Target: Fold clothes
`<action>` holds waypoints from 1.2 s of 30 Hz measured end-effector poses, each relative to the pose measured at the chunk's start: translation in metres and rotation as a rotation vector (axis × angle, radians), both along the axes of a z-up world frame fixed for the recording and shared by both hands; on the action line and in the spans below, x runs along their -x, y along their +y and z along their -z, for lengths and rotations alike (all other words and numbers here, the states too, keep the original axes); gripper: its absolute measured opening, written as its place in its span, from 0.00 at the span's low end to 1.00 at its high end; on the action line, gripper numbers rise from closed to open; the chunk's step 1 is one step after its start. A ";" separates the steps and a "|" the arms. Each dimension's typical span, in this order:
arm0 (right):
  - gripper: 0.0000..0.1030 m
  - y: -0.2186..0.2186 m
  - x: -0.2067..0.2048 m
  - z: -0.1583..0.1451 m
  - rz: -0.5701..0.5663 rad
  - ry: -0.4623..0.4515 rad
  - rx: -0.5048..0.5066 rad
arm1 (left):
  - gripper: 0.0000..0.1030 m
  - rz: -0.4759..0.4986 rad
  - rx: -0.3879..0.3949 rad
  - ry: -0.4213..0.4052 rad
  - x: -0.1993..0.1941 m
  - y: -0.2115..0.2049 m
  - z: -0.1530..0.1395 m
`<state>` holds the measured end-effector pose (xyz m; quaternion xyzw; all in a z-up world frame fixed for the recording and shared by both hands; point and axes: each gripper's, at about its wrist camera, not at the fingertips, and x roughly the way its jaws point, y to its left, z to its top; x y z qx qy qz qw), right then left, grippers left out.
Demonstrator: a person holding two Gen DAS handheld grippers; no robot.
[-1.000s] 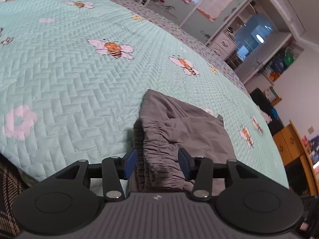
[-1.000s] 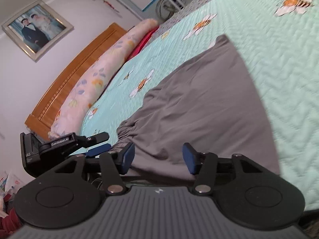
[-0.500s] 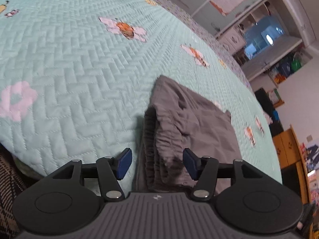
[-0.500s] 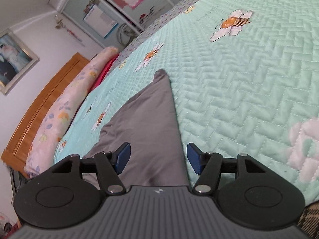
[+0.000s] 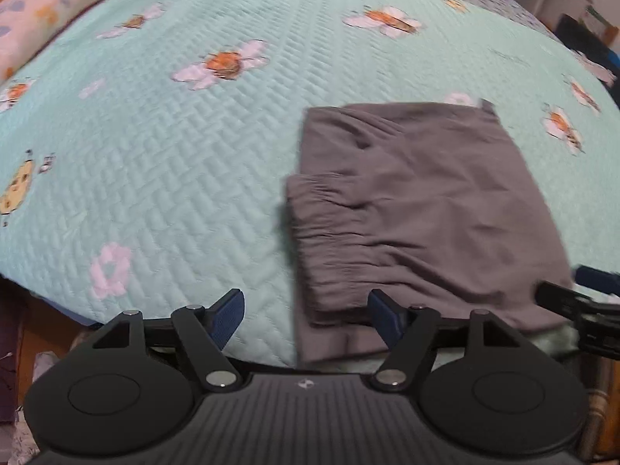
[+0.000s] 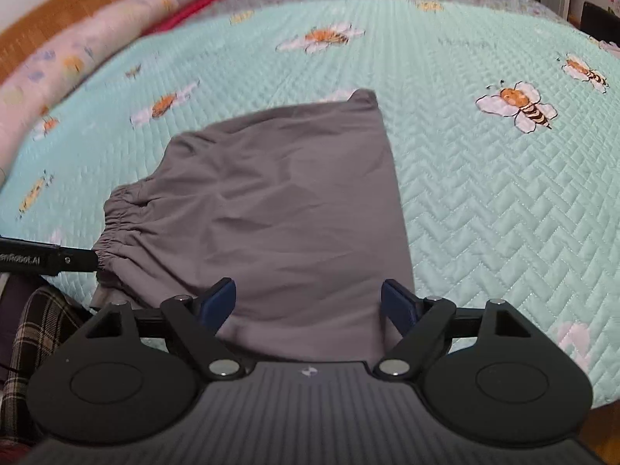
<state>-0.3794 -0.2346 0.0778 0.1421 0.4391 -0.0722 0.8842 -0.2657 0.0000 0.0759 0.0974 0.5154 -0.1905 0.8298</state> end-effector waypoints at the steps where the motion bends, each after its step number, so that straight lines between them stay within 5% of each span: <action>1: 0.79 0.003 -0.002 -0.002 -0.011 0.008 0.006 | 0.73 0.001 -0.009 0.013 0.000 -0.002 0.000; 11: 0.79 0.012 -0.009 -0.007 -0.034 0.076 0.038 | 0.73 -0.049 -0.015 0.190 0.004 -0.002 0.015; 36: 0.79 0.017 -0.002 0.000 -0.081 0.093 0.032 | 0.73 0.049 -0.102 0.250 0.027 -0.035 0.032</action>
